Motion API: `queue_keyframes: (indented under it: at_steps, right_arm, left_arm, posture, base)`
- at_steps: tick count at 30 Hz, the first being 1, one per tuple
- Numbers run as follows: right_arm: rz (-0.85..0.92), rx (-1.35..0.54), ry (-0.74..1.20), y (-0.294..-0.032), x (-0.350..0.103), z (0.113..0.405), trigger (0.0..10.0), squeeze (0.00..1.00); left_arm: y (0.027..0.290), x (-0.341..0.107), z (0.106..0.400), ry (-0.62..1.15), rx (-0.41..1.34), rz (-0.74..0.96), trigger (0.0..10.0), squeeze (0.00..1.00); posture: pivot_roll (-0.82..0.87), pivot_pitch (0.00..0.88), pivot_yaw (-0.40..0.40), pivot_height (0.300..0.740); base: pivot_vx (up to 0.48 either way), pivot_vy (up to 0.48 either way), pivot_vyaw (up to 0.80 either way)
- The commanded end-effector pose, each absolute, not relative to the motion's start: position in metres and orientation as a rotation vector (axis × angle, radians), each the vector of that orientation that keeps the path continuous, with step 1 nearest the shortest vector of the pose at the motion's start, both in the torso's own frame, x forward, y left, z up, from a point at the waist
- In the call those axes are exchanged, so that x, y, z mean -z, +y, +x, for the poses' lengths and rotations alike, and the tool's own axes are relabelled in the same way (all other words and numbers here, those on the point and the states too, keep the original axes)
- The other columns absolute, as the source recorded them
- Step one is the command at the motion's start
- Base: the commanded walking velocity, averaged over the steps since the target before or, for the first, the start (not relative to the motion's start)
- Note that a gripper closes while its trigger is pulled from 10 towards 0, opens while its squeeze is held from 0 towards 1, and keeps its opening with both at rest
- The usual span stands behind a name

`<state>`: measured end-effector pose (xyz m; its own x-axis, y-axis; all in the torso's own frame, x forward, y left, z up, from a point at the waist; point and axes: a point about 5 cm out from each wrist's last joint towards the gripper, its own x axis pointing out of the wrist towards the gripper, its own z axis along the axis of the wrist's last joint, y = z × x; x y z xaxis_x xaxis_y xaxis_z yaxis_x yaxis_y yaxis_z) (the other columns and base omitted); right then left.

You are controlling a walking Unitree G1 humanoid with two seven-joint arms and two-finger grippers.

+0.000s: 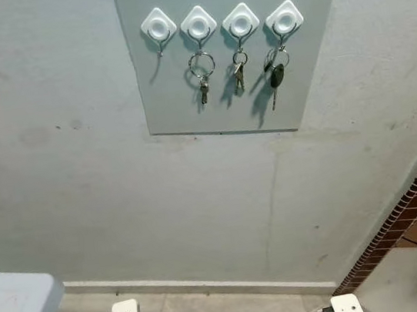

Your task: Hang keys on a hook

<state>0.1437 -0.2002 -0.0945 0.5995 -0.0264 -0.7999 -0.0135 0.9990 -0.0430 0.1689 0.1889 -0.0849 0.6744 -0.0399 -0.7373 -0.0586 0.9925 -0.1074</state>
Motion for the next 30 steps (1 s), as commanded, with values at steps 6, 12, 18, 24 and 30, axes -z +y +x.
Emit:
queue_keyframes:
  at_steps: [6, 12, 18, 24, 30]
  right_arm:
    - [-0.012, 0.039, 0.911, -0.201, 0.093, 0.148, 10.0, 0.0]
    - [-0.004, 0.046, 0.917, -0.2, 0.094, 0.146, 10.0, 0.0]
    - [-0.005, 0.023, 0.918, -0.195, 0.095, 0.144, 10.0, 0.0]
    - [-0.011, -0.008, 0.924, -0.191, 0.096, 0.141, 10.0, 0.0]
    - [-0.022, -0.032, 0.923, -0.187, 0.096, 0.142, 10.0, 0.0]
  left_arm:
    - [0.189, 0.085, 0.169, 0.832, 0.0, -0.117, 10.0, 0.0]
    - [0.189, 0.085, 0.172, 0.848, -0.001, -0.111, 10.0, 0.0]
    - [0.19, 0.087, 0.167, 0.869, -0.019, -0.116, 10.0, 0.0]
    - [0.193, 0.089, 0.162, 0.875, -0.043, -0.13, 10.0, 0.0]
    - [0.194, 0.089, 0.16, 0.878, -0.045, -0.129, 10.0, 0.0]
  posture:
    - [-0.08, 0.0, 0.041, 0.74]
    - [-0.08, 0.0, 0.047, 0.74]
    - [-0.08, 0.0, 0.036, 0.74]
    - [-0.07, 0.0, 0.021, 0.74]
    - [-0.07, 0.0, 0.009, 0.74]
  base:
    - [0.0, 0.0, 0.0]
    - [0.0, 0.0, 0.0]
    - [0.0, 0.0, 0.0]
    - [0.0, 0.0, 0.0]
    - [0.0, 0.0, 0.0]
